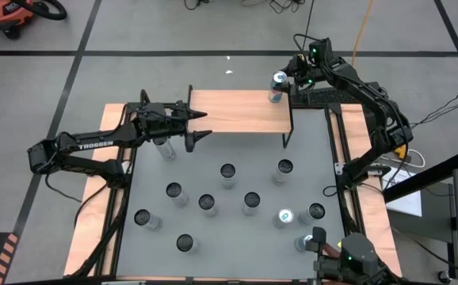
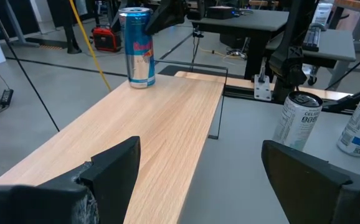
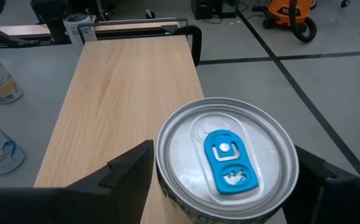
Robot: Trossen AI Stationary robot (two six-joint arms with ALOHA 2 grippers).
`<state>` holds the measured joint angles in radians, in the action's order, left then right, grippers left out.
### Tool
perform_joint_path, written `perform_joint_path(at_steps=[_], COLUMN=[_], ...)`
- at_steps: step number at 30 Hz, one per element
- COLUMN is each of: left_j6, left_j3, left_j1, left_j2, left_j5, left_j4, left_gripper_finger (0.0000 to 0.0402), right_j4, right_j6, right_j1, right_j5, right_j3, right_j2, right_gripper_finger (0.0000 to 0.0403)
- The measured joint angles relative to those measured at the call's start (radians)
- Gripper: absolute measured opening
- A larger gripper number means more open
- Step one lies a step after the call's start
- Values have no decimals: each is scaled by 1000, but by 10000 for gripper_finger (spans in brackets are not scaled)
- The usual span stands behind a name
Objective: Place canned beverage on shelf
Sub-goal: Put the top blue soda can on the shelf
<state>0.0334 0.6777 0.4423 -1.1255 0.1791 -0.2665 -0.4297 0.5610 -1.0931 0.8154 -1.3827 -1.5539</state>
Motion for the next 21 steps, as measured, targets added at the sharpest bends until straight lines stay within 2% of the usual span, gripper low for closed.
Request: perform_joint_path(at_steps=[10, 15, 21], left_j6=[0, 0, 0], left_j3=[0, 0, 0], left_j1=[0, 0, 0], left_j2=[0, 0, 0], left_j5=[0, 0, 0], left_j4=[12, 16, 16], left_gripper_finger=[329, 329, 329], right_j4=[-5, -9, -11], right_j6=[-23, -49, -80], right_j1=[0, 17, 47], right_j5=[-10, -105, -125], right_j3=[0, 0, 0], right_j2=[4, 44, 104], right_gripper_finger=[254, 254, 254])
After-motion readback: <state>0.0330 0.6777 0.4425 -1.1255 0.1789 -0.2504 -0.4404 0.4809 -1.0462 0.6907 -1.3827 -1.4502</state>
